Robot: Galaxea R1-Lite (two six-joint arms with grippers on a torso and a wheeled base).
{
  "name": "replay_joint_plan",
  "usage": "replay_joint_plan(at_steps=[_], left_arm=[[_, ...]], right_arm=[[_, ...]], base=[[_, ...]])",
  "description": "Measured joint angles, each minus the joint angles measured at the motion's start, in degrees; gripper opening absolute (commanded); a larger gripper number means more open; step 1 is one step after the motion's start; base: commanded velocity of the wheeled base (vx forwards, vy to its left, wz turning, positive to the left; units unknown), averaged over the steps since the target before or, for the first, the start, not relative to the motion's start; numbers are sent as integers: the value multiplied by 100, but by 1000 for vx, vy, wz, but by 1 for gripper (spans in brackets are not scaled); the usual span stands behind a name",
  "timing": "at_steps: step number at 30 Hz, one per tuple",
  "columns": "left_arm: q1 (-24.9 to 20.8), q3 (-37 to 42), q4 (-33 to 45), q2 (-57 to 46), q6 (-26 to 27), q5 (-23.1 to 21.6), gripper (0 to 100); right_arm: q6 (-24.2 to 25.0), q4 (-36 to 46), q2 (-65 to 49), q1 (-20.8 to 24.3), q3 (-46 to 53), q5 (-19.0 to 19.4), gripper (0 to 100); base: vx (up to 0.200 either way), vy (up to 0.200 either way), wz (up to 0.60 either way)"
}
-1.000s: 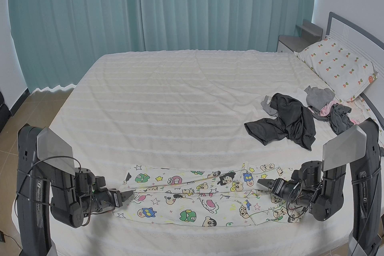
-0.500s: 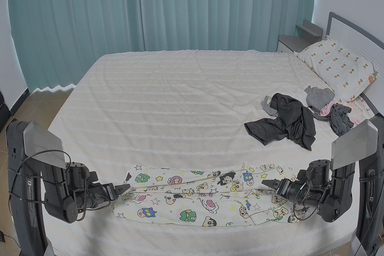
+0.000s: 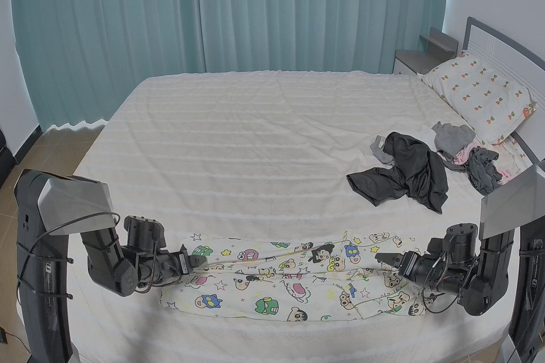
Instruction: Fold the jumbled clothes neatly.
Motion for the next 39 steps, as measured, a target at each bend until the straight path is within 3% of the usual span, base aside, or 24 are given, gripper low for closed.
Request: replay_joint_plan(at_steps=[7,20,21,39], left_arm=[[-130,-110,85,29,123,99,100],[-249,6,618,24,937,581,100],[-254,0,624,27,991,595,0],[-234,-39,607,62,1037,612,0]], right_arm=[[-12,0,-37,11,22,-5,100],[-12,0,-50,13,22,-18,100],[-12,0,-50,11,20,-23,100],[-12,0,-59,10,23,-34,100]], base=[[0,0,0],[0,0,0],[0,0,0],[0,0,0]])
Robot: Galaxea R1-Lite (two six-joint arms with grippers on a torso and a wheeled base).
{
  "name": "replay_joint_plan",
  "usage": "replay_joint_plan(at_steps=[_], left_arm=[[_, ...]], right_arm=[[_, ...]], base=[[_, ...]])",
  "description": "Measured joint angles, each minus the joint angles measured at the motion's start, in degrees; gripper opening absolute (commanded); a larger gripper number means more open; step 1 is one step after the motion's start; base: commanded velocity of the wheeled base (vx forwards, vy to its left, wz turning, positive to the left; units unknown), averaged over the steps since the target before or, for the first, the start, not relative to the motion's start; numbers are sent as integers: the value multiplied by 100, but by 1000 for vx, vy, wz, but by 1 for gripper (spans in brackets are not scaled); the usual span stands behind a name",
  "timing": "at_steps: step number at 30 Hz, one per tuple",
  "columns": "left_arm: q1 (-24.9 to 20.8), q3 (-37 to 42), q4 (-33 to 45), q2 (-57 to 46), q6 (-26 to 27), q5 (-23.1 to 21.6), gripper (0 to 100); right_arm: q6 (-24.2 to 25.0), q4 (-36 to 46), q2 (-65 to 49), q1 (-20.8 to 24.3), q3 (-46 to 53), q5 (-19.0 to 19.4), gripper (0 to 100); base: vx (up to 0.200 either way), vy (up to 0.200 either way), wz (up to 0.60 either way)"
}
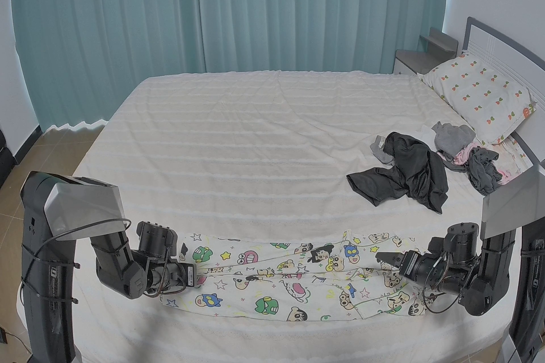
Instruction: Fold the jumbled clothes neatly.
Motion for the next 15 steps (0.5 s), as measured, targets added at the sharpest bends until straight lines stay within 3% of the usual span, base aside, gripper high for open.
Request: replay_joint_plan(at_steps=[15], left_arm=[[581,201,20,-208,-13,-95,0]], right_arm=[[11,0,-695,-43,-20,-30,100]], base=[[0,0,0]])
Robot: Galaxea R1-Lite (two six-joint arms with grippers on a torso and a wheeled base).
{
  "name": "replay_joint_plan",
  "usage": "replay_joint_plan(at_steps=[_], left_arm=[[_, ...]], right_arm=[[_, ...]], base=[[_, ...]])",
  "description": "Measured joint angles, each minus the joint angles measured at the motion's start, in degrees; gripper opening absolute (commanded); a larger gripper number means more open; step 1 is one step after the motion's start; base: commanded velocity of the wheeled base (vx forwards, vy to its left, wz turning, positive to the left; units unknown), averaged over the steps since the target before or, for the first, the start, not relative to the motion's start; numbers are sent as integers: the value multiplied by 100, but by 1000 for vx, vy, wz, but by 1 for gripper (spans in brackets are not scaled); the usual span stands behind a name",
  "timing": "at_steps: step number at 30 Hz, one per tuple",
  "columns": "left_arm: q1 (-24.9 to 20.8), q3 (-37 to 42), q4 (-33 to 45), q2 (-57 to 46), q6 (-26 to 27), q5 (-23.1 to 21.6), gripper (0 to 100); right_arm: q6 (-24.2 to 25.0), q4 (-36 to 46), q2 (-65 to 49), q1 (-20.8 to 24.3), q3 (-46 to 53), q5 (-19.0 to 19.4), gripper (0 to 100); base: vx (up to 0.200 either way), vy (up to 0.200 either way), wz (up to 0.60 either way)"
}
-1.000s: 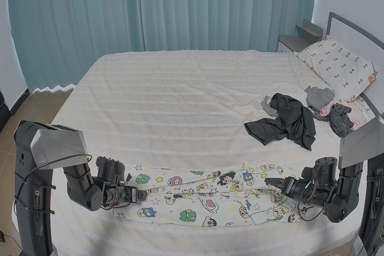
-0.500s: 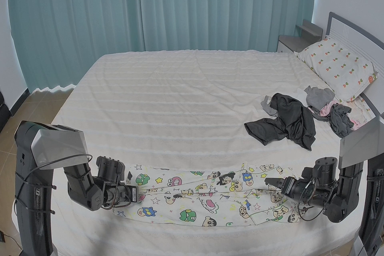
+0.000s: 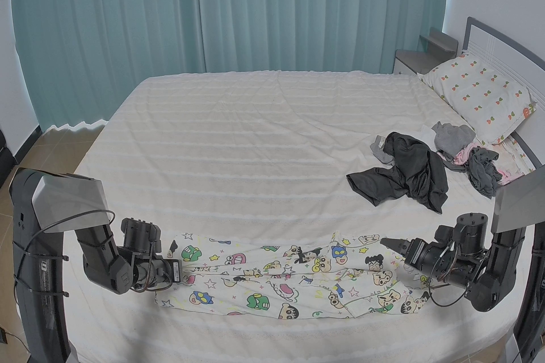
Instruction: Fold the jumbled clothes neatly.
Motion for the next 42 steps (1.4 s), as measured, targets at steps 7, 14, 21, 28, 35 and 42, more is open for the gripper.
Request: replay_joint_plan(at_steps=[7,14,21,28,35,42], left_arm=[[449,65,99,-201,17,-243,0],[998,0,816,-664,116,-435,0],[1699,-285,1787,-1282,534,-633,0],[2620,-842,2959,-1899,1059,-823,0],[3418,-1543,3767,-2297,1326,-1009,0],[3521,-1865,4717,-2751,1234,-835,0]], right_arm=[[74,-2,-586,-69,190,13,100],[468,0,-834,-227,546,82,100],[655,0,-809,-310,610,205,100],[670,0,-708,-390,612,265,100],[674,0,-653,-434,617,273,100],[674,0,-614,-450,617,277,100]], base=[[0,0,0],[0,0,0],[0,0,0],[0,0,0],[0,0,0],[0,0,0]])
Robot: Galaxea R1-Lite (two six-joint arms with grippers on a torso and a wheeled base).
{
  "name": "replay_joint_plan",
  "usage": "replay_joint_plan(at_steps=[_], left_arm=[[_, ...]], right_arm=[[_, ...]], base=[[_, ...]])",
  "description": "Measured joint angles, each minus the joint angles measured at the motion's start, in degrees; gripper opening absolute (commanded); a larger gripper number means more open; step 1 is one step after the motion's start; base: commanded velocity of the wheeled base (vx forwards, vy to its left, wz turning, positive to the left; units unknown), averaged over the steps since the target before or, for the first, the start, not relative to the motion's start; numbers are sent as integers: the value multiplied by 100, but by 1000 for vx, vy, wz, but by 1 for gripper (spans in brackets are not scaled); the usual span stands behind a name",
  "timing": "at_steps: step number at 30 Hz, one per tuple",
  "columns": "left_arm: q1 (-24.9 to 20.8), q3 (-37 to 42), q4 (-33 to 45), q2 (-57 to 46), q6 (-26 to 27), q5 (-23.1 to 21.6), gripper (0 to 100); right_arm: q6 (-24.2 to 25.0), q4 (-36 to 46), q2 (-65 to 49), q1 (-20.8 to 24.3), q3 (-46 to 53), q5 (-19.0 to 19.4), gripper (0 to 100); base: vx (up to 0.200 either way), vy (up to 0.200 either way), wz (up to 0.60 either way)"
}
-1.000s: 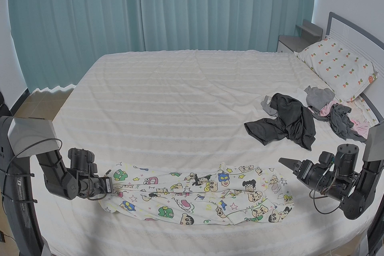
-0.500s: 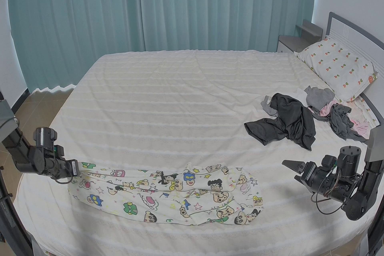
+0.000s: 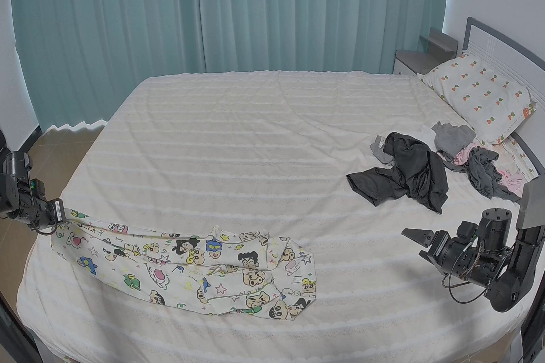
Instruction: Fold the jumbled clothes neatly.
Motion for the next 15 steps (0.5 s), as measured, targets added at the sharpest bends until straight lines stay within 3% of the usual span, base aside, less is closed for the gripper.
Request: replay_joint_plan(at_steps=[7,15], left_arm=[[-990,22,315,-510,-820,477,0],[-3039,-4,336,-734,-2054,1214,0]], right_arm=[[0,0,66,-4,-11,0,100],[-2,0,124,-4,-17,2,100]], base=[[0,0,0],[0,0,0]])
